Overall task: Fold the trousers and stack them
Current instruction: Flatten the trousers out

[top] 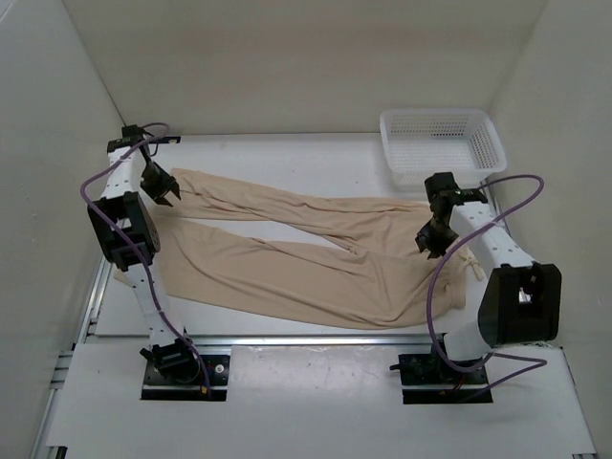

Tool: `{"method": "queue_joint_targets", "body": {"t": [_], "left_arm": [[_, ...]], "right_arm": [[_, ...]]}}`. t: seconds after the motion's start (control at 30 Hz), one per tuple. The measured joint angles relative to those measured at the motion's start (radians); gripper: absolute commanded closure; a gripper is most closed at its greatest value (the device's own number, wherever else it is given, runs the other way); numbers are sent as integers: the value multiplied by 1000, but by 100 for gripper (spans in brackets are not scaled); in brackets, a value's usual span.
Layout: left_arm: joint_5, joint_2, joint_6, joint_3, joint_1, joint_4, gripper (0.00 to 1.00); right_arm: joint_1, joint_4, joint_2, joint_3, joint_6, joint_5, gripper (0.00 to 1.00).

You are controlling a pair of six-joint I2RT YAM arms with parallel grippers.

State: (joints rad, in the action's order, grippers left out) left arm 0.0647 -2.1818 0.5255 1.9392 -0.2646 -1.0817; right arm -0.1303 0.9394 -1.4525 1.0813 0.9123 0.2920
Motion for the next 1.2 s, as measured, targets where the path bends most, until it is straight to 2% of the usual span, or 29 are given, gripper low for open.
{"method": "queue_joint_targets", "body": {"t": [0.13,0.33,0.4,0.43,0.5,0.6,0.73,0.83,1.2], "left_arm": [[-5,-137,-8,121,0,-46,31],[-13,-244,-10,179,0,-97,29],[-15,-245,-10,184,0,-95,45],[-15,-247,-9,184,0,-97,57],[-14,-253,-12,184,0,-100,89],[-12,-254,-20,183,-1,-104,89],[-10,-245,-21,166,-2,-91,89],[-8,-233,-21,148,-10,-84,89],[17,-230,-21,153,-29,-86,89]], "right_arm": [[7,1,-76,80,-29,14,67],[61,-4,-175,151,-88,0,67],[98,-10,-199,168,-111,-12,66],[120,-14,-210,177,-123,-19,66],[161,-22,-237,202,-150,-40,65],[210,-26,-314,277,-196,-82,64],[226,-50,-438,382,-240,-112,53],[231,-55,-486,394,-251,-121,51],[282,-56,-384,264,-220,-29,51]]}}
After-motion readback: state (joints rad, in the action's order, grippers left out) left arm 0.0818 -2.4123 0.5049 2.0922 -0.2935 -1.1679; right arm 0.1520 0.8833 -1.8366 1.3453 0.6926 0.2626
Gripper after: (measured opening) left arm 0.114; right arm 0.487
